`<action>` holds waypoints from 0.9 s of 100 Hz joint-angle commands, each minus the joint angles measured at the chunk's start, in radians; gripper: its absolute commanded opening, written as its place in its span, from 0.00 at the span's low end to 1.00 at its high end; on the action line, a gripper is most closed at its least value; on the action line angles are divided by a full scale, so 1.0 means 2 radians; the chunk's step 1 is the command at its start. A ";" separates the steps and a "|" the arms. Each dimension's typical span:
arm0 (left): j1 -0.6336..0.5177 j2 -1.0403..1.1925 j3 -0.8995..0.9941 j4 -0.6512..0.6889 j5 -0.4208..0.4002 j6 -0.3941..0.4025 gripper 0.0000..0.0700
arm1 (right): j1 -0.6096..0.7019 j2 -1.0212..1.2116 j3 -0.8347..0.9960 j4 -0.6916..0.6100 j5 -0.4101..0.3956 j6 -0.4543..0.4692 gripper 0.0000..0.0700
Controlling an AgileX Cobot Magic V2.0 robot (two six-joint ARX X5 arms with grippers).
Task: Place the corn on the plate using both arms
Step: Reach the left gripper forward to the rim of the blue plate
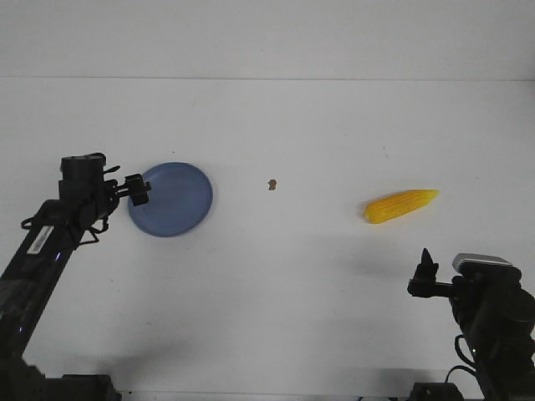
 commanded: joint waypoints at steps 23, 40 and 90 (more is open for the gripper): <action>0.010 0.120 0.043 0.000 0.001 -0.002 0.72 | 0.000 0.001 0.008 0.006 -0.002 0.003 0.85; 0.010 0.142 0.043 -0.001 0.001 -0.002 0.72 | 0.000 0.001 0.008 0.006 -0.002 0.003 0.85; 0.008 0.159 0.043 -0.013 0.027 -0.002 0.00 | 0.000 0.001 0.008 0.011 -0.002 0.003 0.85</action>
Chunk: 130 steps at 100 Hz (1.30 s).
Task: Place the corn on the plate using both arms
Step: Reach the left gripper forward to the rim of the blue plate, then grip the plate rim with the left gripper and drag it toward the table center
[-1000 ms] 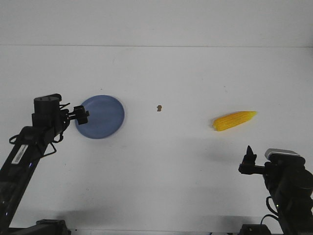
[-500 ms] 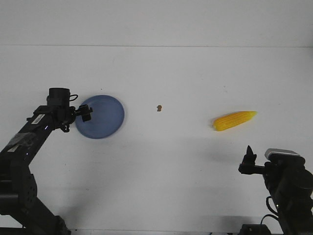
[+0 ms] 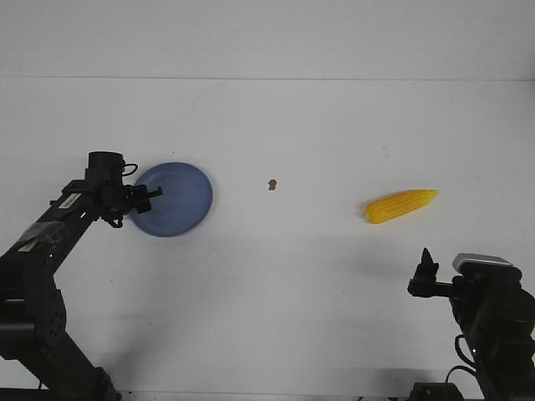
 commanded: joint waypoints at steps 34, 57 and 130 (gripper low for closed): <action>0.001 -0.015 0.010 -0.004 0.099 0.001 0.01 | 0.000 0.001 0.008 0.012 -0.002 0.003 0.85; -0.019 -0.086 0.007 -0.008 0.194 -0.022 0.01 | 0.000 0.001 0.008 0.012 -0.002 0.003 0.85; -0.236 -0.128 -0.133 0.075 0.147 -0.072 0.01 | 0.000 0.001 0.008 0.012 -0.002 0.003 0.85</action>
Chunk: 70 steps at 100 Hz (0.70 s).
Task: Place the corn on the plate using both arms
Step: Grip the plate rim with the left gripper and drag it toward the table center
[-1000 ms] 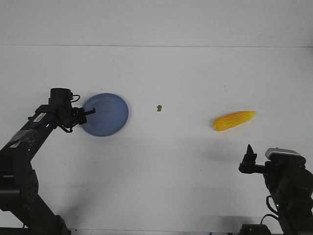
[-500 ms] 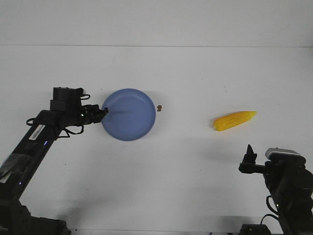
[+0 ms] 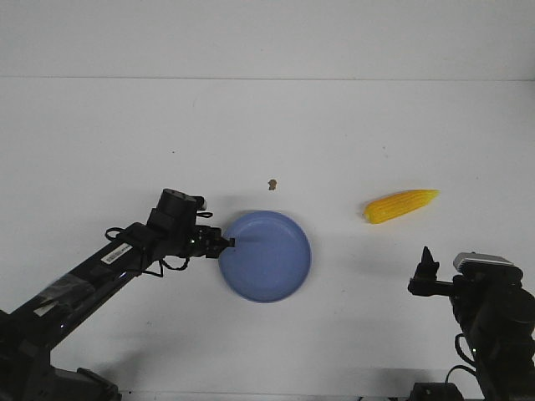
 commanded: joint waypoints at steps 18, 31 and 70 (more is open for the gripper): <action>-0.009 0.010 0.000 0.001 -0.011 -0.011 0.03 | 0.000 0.001 0.008 0.005 -0.002 0.003 0.85; -0.009 0.014 0.000 0.004 -0.011 -0.017 0.23 | 0.000 0.001 0.008 0.005 -0.002 0.003 0.85; -0.003 -0.012 0.002 0.063 -0.012 0.013 0.69 | 0.000 0.001 0.008 0.005 -0.002 0.003 0.85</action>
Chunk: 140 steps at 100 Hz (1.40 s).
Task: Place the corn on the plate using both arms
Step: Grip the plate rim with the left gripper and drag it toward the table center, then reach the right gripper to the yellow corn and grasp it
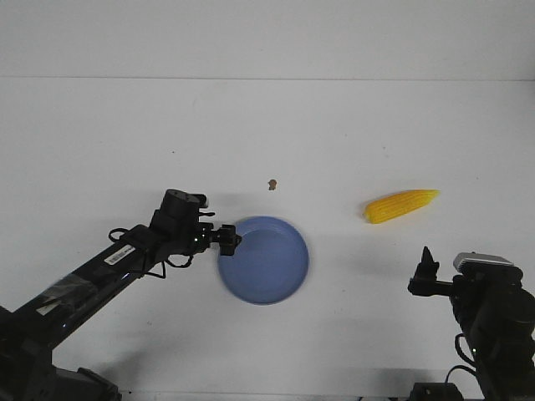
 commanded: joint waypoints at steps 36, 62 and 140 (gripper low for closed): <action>0.061 -0.134 0.006 0.023 -0.141 0.153 0.69 | 0.000 0.010 0.008 0.030 -0.002 0.032 0.85; 0.087 -0.150 0.006 0.021 -0.141 0.152 0.69 | 0.000 0.122 0.008 0.117 0.003 0.097 0.85; 0.088 -0.150 0.006 0.018 -0.141 0.151 0.68 | -0.007 0.529 0.129 0.212 -0.010 0.212 0.85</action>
